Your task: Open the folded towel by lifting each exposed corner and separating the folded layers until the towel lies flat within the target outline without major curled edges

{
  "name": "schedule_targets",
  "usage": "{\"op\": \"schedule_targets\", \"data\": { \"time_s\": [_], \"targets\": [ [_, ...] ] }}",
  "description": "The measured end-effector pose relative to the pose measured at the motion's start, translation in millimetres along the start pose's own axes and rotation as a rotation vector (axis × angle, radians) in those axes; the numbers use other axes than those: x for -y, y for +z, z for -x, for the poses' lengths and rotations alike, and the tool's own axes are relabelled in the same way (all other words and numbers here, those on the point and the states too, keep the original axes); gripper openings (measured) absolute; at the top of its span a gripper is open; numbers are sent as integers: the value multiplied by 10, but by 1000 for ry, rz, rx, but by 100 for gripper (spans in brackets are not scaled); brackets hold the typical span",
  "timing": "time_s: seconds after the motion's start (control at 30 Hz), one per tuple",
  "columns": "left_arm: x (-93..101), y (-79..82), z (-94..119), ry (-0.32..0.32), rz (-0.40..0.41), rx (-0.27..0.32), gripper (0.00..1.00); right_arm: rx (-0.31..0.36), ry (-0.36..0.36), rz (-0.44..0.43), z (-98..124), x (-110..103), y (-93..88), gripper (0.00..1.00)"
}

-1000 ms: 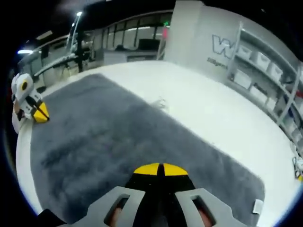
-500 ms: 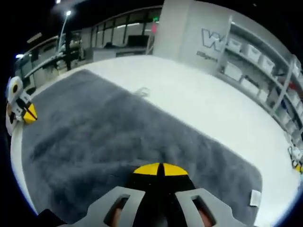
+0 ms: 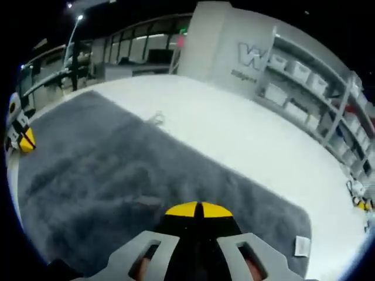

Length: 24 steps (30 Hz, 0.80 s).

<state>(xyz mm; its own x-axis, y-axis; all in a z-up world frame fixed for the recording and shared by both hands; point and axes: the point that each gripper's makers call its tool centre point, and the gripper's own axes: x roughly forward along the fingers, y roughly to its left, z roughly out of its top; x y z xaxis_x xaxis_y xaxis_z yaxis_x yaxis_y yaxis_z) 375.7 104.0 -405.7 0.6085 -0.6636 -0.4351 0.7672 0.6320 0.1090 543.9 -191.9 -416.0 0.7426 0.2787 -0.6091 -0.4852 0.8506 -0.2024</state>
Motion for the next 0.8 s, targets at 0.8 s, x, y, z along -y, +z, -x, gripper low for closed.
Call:
{"op": "schedule_targets", "data": {
  "time_s": [0.8],
  "targets": [
    [17, 145, 68, -37, 49, 79, 8, 242, 92, -97, 274, -82, 499, 0]
  ]
}}
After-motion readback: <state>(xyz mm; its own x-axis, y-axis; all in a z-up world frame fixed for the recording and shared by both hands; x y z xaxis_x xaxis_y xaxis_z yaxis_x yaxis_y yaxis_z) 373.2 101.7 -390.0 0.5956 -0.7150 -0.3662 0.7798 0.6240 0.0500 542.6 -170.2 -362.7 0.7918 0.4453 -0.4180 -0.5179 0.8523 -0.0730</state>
